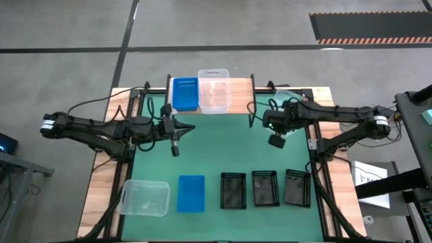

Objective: Stack baskets on shelf by color
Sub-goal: Stack the top transparent bin on the transparent bin on the shelf

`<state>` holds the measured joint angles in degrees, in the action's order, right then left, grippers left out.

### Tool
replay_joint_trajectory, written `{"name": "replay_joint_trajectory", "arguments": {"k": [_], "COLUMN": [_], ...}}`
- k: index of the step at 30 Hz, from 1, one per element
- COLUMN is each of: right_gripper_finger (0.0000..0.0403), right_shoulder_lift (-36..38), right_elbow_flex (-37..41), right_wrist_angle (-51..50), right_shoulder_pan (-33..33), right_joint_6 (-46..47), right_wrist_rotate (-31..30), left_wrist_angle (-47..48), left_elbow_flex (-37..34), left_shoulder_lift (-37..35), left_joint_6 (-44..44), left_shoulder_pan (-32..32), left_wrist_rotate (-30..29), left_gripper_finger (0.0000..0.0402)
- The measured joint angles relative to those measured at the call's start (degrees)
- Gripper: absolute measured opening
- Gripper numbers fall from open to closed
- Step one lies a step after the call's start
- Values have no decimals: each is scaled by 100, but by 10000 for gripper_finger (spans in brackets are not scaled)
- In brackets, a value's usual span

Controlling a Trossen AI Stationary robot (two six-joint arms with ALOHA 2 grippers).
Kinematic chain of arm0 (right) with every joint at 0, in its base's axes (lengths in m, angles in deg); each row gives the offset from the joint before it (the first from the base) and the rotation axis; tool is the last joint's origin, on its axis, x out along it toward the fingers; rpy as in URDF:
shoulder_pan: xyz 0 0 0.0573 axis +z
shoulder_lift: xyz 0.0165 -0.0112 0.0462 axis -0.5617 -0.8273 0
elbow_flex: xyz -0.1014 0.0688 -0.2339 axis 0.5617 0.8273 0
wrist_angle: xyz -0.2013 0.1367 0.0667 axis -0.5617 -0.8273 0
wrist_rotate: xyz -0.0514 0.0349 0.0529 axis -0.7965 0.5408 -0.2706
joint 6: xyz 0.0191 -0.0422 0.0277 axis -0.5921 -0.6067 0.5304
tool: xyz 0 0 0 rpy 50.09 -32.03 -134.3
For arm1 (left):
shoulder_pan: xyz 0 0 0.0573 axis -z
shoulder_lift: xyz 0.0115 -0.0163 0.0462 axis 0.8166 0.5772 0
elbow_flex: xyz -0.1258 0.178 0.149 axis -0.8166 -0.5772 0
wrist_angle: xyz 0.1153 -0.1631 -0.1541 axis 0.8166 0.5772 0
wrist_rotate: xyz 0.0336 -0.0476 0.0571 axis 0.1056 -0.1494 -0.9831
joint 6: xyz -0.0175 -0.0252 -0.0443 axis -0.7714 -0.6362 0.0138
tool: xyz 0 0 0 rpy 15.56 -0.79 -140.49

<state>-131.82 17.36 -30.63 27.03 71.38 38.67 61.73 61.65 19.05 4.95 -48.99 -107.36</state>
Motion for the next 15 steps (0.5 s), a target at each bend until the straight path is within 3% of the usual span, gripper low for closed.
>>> {"name": "replay_joint_trajectory", "arguments": {"k": [8,15], "right_gripper_finger": [8,8], "right_shoulder_lift": [0,0], "right_elbow_flex": [-1144,-1863], "right_wrist_angle": [-435,-440], "right_shoulder_pan": [1,35], "right_joint_6": [-247,-445], "right_wrist_rotate": [-715,-789], "left_wrist_angle": [-459,-577], "left_elbow_flex": [-2,-17], "left_shoulder_lift": [-20,-128], "left_joint_6": [445,544], "left_shoulder_pan": [0,0], "left_wrist_rotate": [4,2], "left_gripper_finger": [0,0]}}
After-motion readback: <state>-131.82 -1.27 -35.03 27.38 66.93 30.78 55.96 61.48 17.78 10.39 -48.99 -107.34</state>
